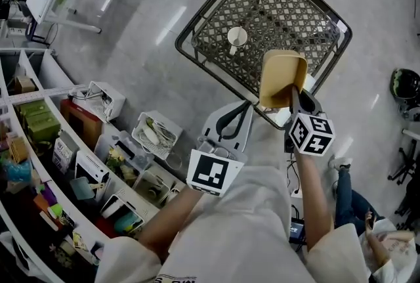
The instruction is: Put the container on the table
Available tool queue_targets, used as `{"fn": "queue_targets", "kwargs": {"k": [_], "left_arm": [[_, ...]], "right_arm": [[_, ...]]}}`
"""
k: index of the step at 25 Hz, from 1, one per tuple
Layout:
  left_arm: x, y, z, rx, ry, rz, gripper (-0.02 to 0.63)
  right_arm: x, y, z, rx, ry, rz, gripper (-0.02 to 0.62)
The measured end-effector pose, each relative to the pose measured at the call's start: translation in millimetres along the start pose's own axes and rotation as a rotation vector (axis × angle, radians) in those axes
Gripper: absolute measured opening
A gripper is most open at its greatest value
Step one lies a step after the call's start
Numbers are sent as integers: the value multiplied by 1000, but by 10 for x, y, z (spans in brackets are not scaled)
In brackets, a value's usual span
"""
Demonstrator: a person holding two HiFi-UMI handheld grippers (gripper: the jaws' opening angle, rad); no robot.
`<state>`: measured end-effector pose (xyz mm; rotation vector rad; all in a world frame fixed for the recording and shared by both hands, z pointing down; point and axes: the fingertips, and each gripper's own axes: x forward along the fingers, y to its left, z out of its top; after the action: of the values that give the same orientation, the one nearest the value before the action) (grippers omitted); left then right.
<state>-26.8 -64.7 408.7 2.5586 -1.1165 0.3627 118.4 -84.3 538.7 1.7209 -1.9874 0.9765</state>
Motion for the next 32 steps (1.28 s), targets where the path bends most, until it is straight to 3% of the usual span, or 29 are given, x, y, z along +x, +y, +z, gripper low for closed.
{"fn": "queue_targets", "kwargs": {"k": [11,17,27,32], "left_arm": [[165,59,-68,-8,16,17,23],[191,74,-120,-11,34,25,23],[234,63,9,-7,26,39,23],[212,14,-26,10,35,31,23]], "right_arm": [[768,-251,-572,-18,135,-16,20],[1145,-358,-977,39,197,-10,20],[1489,-549,-1403,54,345,-37,20],[1526,-575,-1447,50,362,-77,20]]}}
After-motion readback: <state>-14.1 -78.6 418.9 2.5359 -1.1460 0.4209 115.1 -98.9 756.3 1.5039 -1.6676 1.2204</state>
